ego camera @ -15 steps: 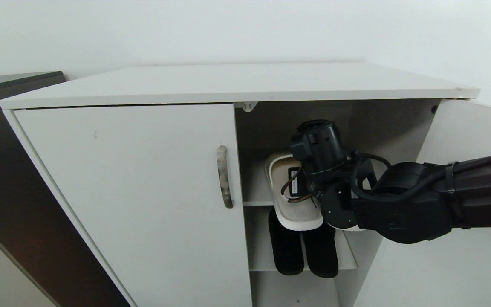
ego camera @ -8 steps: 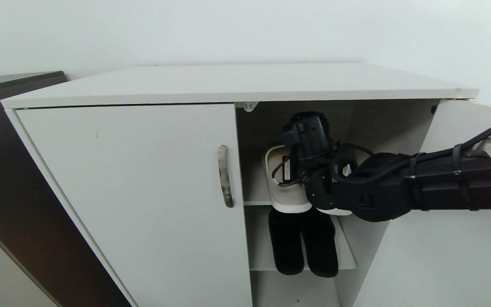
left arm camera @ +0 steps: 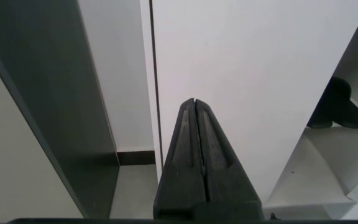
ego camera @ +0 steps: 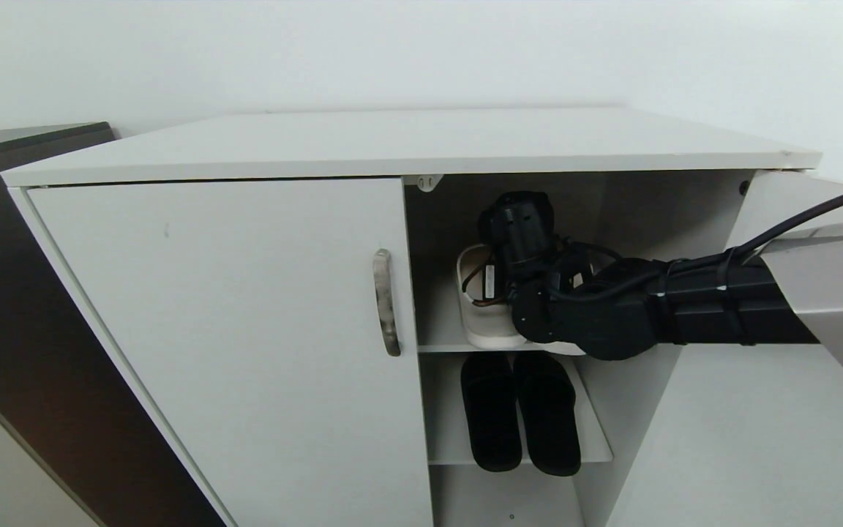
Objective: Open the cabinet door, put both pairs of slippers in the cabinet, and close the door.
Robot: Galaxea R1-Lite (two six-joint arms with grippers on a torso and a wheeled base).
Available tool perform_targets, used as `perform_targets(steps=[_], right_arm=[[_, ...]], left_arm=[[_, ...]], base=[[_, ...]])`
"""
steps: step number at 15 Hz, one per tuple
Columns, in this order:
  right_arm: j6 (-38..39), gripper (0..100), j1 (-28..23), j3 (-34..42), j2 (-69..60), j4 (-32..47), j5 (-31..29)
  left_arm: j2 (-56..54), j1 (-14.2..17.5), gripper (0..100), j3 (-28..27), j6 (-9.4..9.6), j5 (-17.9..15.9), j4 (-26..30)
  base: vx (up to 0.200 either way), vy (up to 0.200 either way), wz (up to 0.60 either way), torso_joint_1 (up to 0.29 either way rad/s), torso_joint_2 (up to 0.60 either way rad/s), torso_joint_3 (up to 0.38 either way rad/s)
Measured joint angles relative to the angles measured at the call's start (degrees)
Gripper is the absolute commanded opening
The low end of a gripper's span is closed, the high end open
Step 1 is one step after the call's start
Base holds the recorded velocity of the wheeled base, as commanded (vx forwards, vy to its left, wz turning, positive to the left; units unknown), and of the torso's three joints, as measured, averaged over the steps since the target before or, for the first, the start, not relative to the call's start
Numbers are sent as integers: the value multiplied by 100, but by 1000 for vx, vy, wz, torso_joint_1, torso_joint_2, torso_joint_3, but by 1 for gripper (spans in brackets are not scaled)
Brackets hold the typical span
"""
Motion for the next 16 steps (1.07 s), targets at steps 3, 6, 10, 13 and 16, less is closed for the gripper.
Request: perform_targets(steps=[3,6,10,13,16], right_arm=[[-57,0,-17,-43,57,-15,-5],[-57,0,-32,-45,90,-17,-5],[-57,100,-34,-10,105,-17,-22],[-41,100,-23,244,-12,-17,-38],[-22,100,79,735,-345,-24,-33]], left_arm=[[0,0,0,0,0,0,0],[0,0,0,0,0,-2,0],[0,-5,0,0,0,-2,0],[0,0,0,0,-5,-2,0],[0,0,0,0,-9,-2,0]], base=[[0,0,0,0,0,0],[0,0,0,0,0,0],[0,0,0,0,0,0],[0,0,0,0,0,0],[0,0,0,0,0,0]])
